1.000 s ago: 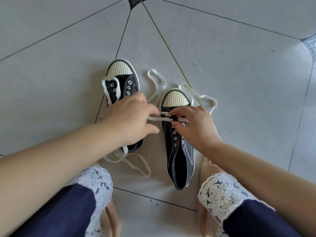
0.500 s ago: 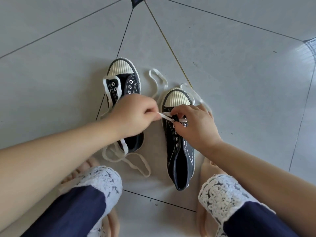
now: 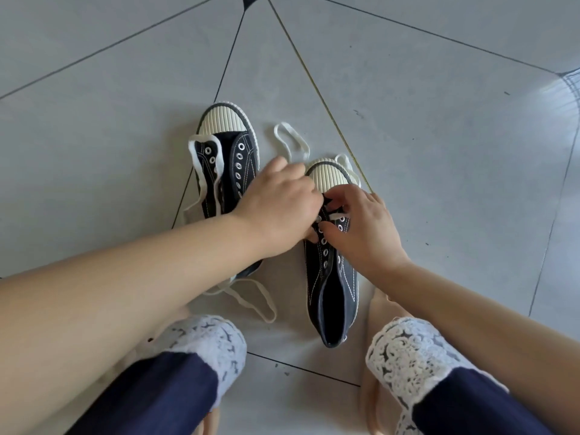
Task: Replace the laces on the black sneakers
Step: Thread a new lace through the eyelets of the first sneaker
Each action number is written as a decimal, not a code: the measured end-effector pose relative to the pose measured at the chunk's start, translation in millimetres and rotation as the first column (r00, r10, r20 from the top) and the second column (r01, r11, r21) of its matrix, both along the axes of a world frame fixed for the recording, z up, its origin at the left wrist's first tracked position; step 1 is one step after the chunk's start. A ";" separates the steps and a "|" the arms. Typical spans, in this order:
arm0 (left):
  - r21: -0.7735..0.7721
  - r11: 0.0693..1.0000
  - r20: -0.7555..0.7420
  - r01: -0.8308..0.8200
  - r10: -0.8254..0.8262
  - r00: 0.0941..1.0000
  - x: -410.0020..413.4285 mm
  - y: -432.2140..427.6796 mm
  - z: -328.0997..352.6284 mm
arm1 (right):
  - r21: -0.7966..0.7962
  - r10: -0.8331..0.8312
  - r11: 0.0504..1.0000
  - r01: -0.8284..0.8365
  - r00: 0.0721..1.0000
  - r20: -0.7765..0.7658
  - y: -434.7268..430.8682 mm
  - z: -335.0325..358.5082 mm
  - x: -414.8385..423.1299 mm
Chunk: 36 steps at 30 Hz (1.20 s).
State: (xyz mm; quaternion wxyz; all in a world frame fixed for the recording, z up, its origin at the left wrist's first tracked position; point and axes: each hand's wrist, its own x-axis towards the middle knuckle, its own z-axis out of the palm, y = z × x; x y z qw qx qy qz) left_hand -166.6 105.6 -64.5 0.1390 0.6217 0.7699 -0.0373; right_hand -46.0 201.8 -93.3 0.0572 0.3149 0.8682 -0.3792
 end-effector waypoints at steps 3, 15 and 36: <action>-0.037 0.999 0.057 -0.009 0.011 0.998 4.9 5.5 -10.6 | 0.012 0.008 1.000 -0.008 1.000 0.011 0.2 0.2 -0.6; 0.134 0.960 0.145 -0.245 0.226 0.963 -33.8 -60.5 30.8 | 0.058 0.051 0.997 -0.053 0.998 0.041 1.0 3.4 -0.8; 0.139 0.971 0.169 -0.196 0.171 0.971 -37.7 -59.1 27.7 | -0.063 -0.147 0.987 0.146 0.989 -0.016 1.2 -3.7 13.1</action>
